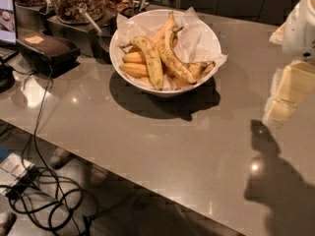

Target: Pick banana from white bowl

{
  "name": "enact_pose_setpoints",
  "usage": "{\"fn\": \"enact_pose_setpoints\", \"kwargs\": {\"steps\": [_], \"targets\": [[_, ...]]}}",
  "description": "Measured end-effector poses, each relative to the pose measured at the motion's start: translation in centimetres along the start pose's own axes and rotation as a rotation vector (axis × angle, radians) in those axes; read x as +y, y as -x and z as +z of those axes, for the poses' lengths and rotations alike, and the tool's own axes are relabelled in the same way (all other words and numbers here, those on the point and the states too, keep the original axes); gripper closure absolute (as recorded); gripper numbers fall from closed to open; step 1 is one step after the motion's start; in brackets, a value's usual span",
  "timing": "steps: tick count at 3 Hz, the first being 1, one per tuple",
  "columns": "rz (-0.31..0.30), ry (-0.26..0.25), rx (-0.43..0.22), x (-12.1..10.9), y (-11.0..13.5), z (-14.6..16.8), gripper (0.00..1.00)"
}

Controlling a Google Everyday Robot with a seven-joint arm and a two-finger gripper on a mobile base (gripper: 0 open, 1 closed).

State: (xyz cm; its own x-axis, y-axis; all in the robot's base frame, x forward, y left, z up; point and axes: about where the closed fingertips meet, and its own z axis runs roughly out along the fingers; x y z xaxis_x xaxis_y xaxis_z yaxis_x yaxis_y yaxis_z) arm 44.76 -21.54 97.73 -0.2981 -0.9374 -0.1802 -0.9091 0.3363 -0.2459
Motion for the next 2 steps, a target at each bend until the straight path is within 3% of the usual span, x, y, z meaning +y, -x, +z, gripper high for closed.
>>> {"fn": "enact_pose_setpoints", "kwargs": {"steps": [1, 2], "targets": [[0.127, 0.002, 0.086, -2.1, 0.7, 1.3, 0.0], [0.199, 0.036, 0.126, -3.4, 1.7, 3.2, 0.0]]}}
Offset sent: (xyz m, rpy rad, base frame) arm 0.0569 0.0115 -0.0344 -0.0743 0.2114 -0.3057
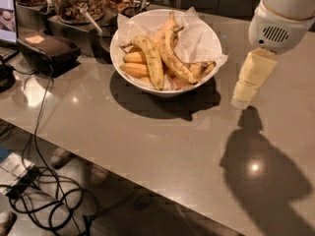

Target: Pick banana from white bowl

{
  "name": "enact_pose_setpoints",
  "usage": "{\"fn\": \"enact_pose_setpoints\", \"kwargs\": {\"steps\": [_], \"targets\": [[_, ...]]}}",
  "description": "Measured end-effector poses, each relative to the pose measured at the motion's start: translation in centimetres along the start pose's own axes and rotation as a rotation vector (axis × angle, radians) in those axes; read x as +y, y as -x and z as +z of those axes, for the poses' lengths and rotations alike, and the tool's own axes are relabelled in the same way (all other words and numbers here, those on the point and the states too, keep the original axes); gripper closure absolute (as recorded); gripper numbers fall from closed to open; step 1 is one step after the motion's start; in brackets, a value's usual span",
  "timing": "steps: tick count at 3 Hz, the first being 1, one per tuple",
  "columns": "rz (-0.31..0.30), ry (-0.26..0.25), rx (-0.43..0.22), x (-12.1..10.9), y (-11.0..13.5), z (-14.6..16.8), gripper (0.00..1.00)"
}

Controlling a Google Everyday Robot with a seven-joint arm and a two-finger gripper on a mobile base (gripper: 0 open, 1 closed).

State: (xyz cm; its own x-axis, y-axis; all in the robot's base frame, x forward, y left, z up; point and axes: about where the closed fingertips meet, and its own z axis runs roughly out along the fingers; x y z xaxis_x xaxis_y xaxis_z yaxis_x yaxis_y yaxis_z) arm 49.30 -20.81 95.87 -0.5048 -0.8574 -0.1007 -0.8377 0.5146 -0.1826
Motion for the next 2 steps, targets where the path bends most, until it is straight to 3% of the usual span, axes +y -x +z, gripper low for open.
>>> {"fn": "enact_pose_setpoints", "kwargs": {"steps": [2], "targets": [[0.004, -0.021, -0.058, 0.3, 0.7, -1.9, 0.0]]}}
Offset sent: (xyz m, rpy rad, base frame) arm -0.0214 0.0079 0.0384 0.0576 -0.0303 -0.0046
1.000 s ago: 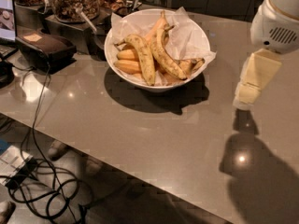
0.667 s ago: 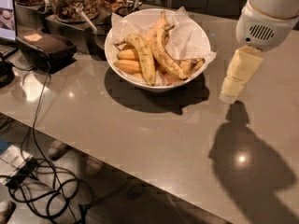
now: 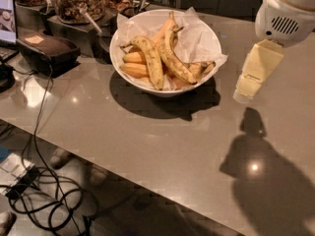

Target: Pick banana from white bowl

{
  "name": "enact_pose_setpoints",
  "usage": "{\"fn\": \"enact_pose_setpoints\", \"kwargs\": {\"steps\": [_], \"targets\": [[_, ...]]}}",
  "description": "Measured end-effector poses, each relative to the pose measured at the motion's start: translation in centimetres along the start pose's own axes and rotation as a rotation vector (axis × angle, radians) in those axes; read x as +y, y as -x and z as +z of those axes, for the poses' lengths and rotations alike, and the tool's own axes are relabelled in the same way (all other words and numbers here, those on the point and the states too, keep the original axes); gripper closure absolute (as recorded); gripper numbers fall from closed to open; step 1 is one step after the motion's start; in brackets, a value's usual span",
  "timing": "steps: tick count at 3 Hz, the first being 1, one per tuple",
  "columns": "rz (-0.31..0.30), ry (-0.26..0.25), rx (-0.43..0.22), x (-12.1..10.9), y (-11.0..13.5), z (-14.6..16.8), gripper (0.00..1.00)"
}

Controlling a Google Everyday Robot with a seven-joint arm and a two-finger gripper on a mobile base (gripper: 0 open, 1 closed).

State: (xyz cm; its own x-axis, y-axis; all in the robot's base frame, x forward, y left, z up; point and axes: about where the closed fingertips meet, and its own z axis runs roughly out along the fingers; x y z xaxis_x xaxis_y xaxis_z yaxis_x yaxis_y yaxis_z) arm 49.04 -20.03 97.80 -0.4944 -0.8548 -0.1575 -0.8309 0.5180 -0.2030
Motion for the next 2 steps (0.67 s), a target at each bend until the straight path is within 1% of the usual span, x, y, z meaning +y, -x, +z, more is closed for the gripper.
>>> {"fn": "enact_pose_setpoints", "kwargs": {"steps": [1, 2], "targets": [[-0.023, -0.05, 0.017, 0.99, 1.83, -2.93, 0.0], [-0.023, -0.069, -0.009, 0.57, 2.42, -3.04, 0.0]]}}
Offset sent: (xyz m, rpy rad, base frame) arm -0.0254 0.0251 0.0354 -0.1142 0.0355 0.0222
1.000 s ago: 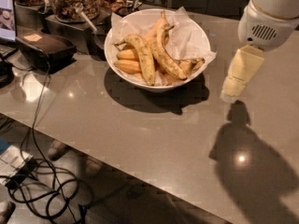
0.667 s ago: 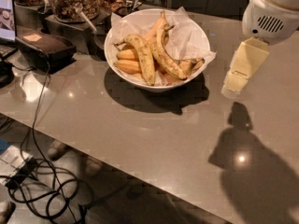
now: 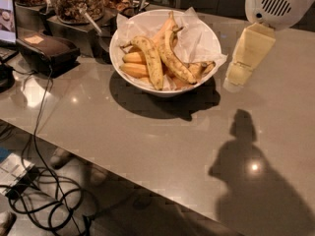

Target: Pick banana from white bowl

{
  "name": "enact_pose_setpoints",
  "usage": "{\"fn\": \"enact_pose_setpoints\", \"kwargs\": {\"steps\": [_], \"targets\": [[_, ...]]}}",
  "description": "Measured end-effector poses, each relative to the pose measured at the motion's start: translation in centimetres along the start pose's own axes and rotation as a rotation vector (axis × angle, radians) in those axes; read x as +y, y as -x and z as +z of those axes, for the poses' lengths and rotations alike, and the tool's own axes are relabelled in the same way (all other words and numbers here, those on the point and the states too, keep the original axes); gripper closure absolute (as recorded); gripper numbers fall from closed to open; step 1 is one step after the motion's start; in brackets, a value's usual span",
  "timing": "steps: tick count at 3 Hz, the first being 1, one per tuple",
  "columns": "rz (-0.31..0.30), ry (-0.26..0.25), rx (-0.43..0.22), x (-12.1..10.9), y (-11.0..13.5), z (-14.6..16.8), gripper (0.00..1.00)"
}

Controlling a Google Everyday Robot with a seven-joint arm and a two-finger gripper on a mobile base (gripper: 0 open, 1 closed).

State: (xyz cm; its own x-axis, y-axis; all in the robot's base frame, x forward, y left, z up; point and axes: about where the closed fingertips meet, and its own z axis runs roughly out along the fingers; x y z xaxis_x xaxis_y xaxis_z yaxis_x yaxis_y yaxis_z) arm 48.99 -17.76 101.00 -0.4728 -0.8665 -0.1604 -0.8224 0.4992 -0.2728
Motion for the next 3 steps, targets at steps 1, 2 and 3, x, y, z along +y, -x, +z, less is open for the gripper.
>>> {"fn": "enact_pose_setpoints", "kwargs": {"steps": [1, 2, 3], "targets": [[0.018, -0.006, -0.048, -0.3, 0.9, -0.2, 0.0], [0.077, -0.025, -0.057, 0.9, 2.9, -0.5, 0.0], [0.077, -0.033, -0.069, 0.7, 3.2, -0.6, 0.0]]}}
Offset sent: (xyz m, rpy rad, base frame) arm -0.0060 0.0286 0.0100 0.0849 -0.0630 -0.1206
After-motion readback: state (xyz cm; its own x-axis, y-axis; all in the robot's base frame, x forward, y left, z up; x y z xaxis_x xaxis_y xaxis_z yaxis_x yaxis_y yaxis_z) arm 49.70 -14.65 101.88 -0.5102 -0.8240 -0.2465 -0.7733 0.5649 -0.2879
